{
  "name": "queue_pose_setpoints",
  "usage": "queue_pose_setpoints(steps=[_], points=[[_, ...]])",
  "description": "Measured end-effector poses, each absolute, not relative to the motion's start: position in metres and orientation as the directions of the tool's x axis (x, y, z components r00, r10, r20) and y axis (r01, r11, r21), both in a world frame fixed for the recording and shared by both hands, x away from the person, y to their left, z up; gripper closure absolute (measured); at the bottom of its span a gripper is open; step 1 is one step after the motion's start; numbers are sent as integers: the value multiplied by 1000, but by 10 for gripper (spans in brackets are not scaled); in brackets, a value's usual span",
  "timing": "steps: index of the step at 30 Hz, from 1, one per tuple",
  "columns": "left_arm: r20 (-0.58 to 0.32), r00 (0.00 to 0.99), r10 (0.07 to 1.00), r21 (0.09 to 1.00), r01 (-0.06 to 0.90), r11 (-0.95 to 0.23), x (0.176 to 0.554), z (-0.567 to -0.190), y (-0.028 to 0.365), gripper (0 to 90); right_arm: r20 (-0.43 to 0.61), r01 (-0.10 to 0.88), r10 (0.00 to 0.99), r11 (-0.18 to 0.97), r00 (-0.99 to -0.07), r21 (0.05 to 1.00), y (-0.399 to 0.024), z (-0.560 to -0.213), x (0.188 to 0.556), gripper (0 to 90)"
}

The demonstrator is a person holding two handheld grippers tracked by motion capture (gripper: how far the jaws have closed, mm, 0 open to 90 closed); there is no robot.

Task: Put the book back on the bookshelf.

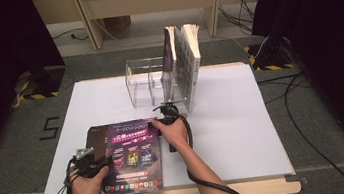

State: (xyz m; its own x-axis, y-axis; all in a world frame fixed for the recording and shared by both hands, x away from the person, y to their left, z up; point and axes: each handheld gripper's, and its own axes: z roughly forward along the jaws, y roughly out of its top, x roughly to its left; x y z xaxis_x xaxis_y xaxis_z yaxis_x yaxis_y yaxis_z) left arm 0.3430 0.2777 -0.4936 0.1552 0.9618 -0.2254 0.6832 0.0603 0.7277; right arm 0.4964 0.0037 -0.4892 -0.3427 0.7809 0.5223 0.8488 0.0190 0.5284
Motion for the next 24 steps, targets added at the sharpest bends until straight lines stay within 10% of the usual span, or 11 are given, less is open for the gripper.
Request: queue_pose_setpoints(steps=[24], points=[[-216, 156, 964, 732, 680, 54, 341, -493, 280, 685, 505, 833, 767, 69, -396, 549, 2, -469, 485, 793]])
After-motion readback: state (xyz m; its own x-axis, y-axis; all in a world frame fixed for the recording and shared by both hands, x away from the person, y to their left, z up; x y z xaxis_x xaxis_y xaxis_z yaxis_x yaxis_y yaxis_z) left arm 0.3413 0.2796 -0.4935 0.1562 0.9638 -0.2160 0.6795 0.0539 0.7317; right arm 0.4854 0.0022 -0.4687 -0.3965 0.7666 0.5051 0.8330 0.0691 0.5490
